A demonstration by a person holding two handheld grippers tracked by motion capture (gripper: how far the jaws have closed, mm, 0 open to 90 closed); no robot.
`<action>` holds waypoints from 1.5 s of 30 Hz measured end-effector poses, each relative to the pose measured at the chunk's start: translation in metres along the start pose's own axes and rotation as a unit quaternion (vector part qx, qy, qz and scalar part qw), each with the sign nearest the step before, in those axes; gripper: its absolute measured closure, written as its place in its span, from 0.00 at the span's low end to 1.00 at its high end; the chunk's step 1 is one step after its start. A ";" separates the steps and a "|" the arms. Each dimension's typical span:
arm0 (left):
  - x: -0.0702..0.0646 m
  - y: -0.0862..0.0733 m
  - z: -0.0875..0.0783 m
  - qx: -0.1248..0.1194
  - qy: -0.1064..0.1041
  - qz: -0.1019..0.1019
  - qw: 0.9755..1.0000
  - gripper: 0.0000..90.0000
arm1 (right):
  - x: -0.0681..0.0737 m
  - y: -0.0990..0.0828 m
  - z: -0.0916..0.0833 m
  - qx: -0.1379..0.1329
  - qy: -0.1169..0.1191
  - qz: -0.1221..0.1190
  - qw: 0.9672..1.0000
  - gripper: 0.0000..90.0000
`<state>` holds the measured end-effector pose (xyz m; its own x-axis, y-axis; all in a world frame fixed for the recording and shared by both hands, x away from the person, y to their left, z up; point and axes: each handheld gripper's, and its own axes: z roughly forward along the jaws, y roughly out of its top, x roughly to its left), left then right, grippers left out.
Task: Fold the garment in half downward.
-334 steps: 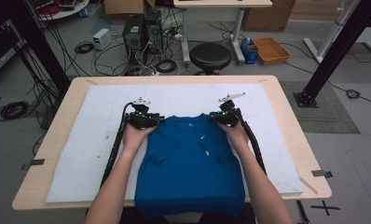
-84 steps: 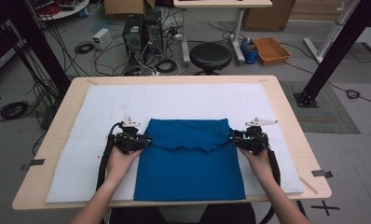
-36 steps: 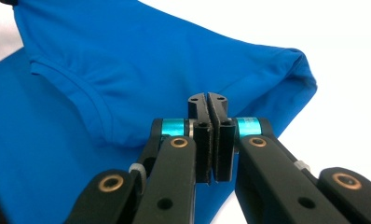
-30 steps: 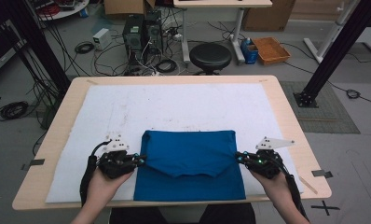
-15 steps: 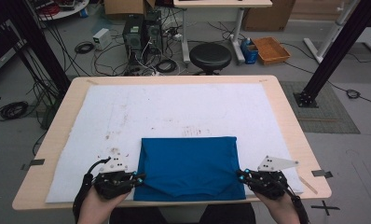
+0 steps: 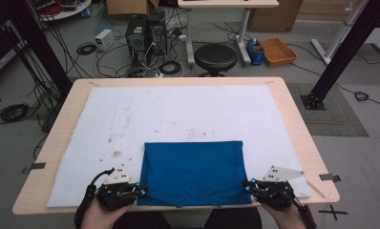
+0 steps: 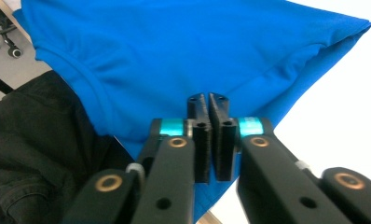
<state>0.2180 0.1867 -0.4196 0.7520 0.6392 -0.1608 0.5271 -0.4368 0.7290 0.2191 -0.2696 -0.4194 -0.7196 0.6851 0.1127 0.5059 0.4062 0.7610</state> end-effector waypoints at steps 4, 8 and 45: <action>0.000 0.001 0.001 -0.002 0.006 0.001 1.000 0.75 | -0.002 0.001 -0.001 -0.007 -0.008 -0.001 1.000 0.90; 0.006 0.008 -0.001 -0.015 0.024 -0.002 1.000 0.56 | -0.009 0.006 -0.004 -0.021 -0.021 0.004 1.000 0.82; 0.078 0.079 0.037 -0.124 0.087 0.028 0.988 0.40 | -0.106 0.063 0.033 -0.094 -0.080 0.048 0.991 0.44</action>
<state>0.3327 0.1783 -0.3993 0.6870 0.7265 -0.0148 0.3567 -0.3194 0.8779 0.3424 -0.2966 -0.4044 -0.5807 0.8081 0.0983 0.4595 0.2257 0.8590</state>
